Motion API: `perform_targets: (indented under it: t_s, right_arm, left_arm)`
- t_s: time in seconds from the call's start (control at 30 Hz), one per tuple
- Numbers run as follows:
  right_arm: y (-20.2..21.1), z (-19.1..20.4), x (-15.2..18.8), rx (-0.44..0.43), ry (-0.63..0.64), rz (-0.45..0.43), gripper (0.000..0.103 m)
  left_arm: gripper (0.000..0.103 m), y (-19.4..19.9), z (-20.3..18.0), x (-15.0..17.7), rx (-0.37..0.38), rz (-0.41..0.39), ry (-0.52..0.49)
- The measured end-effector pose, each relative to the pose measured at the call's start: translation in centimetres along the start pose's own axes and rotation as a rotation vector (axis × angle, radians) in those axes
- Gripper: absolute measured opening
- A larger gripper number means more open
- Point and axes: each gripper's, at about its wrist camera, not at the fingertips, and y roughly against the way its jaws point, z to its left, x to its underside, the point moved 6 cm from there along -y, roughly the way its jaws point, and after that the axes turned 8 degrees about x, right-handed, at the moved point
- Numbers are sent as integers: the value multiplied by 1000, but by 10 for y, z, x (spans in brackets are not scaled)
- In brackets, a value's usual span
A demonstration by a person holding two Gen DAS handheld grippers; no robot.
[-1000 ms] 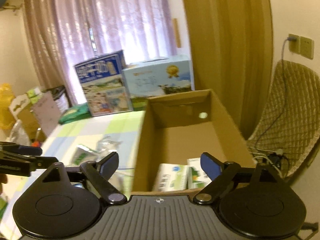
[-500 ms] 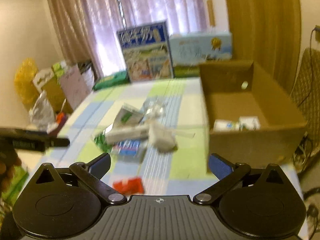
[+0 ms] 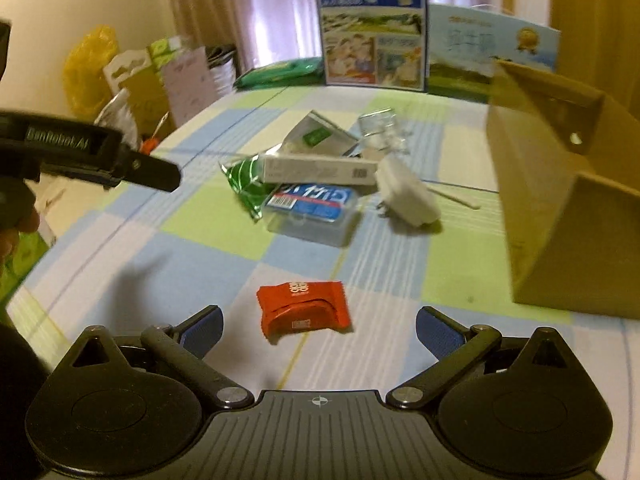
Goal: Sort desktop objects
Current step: 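Return to the table and grasp the red candy packet with the right tool, then grasp the blue floss pick box with the left tool while the right tool holds the candy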
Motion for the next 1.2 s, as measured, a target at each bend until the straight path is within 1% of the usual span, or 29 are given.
perform_targets:
  t_s: [0.13,0.27,0.47,0.63,0.8,0.9,0.93,0.97,1.0,1.13,1.2]
  right_arm:
    - [-22,4,2,-33,4,6,99]
    - [-42,7,4,-52,30,20,91]
    - [-57,8,7,-38,58,33,80]
    - [-56,12,9,-22,95,15,74]
    - [-57,16,9,-11,120,2,62]
    - [-57,14,8,-5,114,-1,56]
    - [-57,14,8,-6,112,-1,56]
    - [-57,14,8,-6,112,-1,53]
    - [-56,14,7,-10,110,-3,46]
    - [-54,10,7,17,107,-8,44]
    - [-53,3,6,41,79,-6,43]
  left_arm:
    - [99,-23,-1,2,6,21,-12]
    - [99,-41,-3,3,16,36,-19]
    - [99,-57,-5,2,31,37,-22]
    - [99,-65,-9,2,43,43,-27]
    - [99,-69,-11,3,50,47,-23]
    - [99,-69,-12,3,53,49,-22]
    - [99,-69,-13,4,53,49,-25]
    - [99,-69,-13,4,54,49,-28]
    - [99,-69,-14,4,55,51,-29]
    - [99,-72,-17,4,58,52,-36]
    - [99,-74,-18,3,63,50,-35]
